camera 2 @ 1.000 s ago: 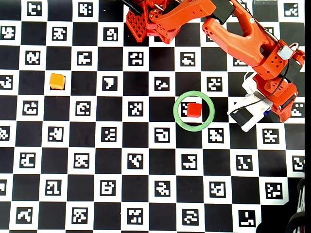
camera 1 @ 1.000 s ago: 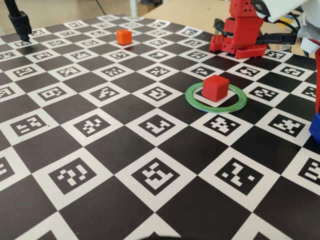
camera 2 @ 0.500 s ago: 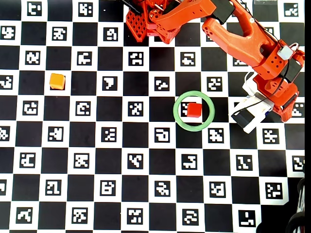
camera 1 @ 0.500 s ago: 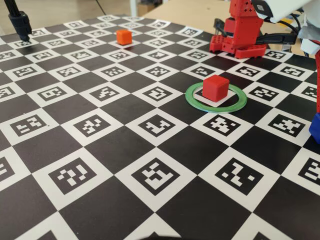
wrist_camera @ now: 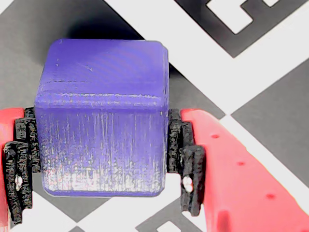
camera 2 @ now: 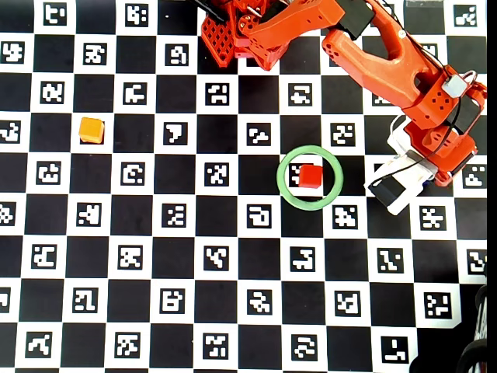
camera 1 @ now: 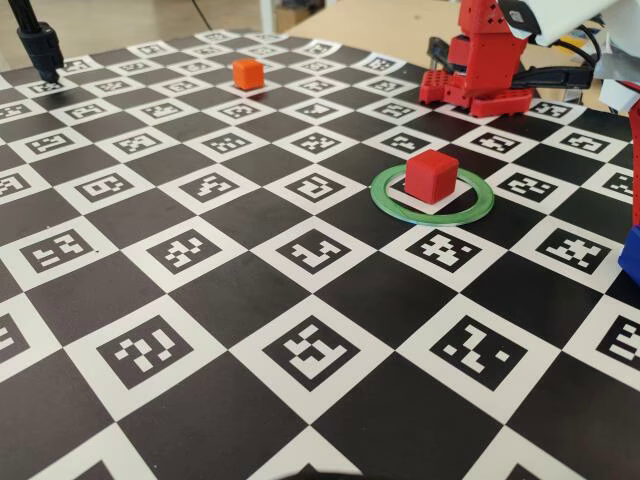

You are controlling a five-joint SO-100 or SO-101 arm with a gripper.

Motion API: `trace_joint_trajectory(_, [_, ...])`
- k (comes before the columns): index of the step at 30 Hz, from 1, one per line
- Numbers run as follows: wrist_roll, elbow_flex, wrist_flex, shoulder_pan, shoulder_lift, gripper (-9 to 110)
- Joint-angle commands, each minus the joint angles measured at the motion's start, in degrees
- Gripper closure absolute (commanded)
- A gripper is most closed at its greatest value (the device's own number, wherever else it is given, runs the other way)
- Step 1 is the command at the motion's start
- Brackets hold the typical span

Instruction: Grab the red cube then put it in the green circle then put the blue cube on top and finally the orange cube on top

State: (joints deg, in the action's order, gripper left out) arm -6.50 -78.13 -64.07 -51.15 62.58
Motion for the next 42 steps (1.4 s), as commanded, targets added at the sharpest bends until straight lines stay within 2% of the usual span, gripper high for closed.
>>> trace_joint_trajectory(1, [0.2,1.1,0.7,0.1,2.5,100])
trace_joint_trajectory(21, [-0.5,2.7,-1.1,-0.3,3.5,102])
trace_joint_trajectory(33, [-1.7,15.8,-12.8,1.9,5.1,102])
trace_joint_trajectory(42, [-4.5,19.5,-20.4,7.2,8.3,102])
